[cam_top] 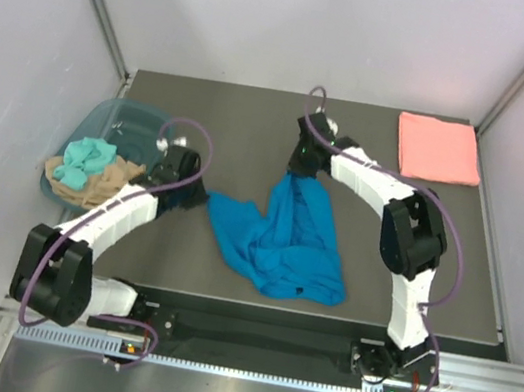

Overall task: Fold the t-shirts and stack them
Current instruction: Flatten the tshirt out

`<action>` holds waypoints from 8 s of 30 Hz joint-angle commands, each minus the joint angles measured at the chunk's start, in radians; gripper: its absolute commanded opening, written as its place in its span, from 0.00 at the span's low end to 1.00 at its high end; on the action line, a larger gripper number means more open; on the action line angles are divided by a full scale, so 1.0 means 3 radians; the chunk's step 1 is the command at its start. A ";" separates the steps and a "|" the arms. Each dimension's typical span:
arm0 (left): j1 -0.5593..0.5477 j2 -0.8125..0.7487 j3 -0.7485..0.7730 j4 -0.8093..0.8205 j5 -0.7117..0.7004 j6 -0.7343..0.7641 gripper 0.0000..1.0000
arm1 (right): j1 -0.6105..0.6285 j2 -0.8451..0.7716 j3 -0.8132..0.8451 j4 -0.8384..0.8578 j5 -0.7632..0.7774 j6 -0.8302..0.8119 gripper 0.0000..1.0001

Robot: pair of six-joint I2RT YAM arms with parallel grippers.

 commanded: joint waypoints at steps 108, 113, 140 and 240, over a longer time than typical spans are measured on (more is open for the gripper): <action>-0.0150 0.0547 0.0260 -0.2352 0.0345 -0.3709 0.51 | -0.1856 -0.4116 -0.3065 -0.0888 0.1397 0.0489 0.50; -0.0150 0.0752 0.0321 -0.2378 0.0325 -0.3683 0.50 | -0.1856 -0.4121 -0.3065 -0.0888 0.1432 0.0453 0.50; -0.0145 0.0936 0.0531 -0.2378 0.0161 -0.3621 0.00 | -0.1877 -0.4183 -0.3136 -0.0924 0.1280 0.0355 0.52; -0.0554 -0.0097 0.0858 -0.1207 -0.1813 -0.0620 0.00 | -0.1764 -0.2194 -0.2508 -0.0673 0.0144 -0.0264 0.31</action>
